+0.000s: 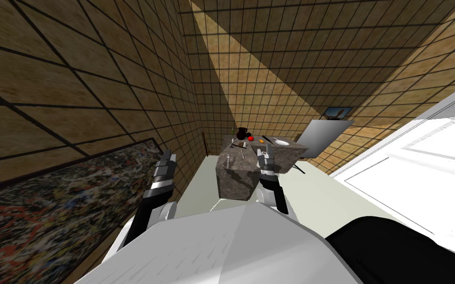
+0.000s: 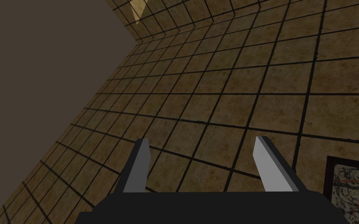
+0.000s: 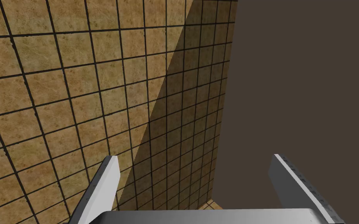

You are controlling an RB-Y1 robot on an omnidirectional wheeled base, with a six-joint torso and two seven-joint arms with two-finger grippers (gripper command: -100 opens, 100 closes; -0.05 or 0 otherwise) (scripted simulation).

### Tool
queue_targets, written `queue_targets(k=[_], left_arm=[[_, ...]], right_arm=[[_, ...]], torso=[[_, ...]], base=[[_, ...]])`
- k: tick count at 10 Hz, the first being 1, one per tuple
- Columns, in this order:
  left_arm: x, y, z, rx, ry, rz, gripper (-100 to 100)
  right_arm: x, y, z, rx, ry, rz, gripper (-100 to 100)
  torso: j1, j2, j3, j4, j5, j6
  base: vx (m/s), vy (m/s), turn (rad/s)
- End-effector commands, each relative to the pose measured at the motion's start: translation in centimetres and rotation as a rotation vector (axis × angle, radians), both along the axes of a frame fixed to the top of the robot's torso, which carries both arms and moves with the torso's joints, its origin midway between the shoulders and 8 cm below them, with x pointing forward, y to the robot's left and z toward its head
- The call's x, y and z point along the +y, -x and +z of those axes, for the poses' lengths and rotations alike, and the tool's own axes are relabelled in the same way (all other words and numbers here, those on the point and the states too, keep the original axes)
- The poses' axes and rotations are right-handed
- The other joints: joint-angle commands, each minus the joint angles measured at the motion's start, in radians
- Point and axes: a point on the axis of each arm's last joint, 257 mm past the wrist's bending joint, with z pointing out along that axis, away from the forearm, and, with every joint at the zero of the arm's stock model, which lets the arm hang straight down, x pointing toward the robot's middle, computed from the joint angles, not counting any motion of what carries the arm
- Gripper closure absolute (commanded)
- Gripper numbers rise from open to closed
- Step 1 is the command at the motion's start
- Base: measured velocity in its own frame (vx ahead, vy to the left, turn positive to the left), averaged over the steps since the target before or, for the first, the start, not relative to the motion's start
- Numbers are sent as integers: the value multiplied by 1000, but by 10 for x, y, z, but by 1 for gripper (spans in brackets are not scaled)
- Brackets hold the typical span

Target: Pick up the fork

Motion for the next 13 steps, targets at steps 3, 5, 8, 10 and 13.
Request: queue_targets(k=[3, 5, 8, 10, 13], left_arm=[[0, 0, 0, 0, 0, 0, 0], [0, 0, 0, 0, 0, 0, 0], [0, 0, 0, 0, 0, 0, 0], [0, 0, 0, 0, 0, 0, 0], [0, 0, 0, 0, 0, 0, 0]], right_arm=[[-4, -6, -18, 84, 51, 20, -100], [-11, -10, -38, 167, 81, 27, -100], [-27, -13, -77, 322, 121, 29, -100], [-33, -14, -94, 395, 148, 34, -100], [-47, -11, -125, 524, 188, 33, -100]], torso=[[4, 1, 0, 0, 1, 0], [7, 1, 1, 0, 1, 0], [11, 1, 1, 0, 2, 0], [9, 1, 1, 0, 2, 0], [7, 0, 0, 0, 2, 0]], base=[[-11, 63, -16], [-7, 119, -19], [-18, 166, -22], [-6, 115, -12], [9, 111, -10]])
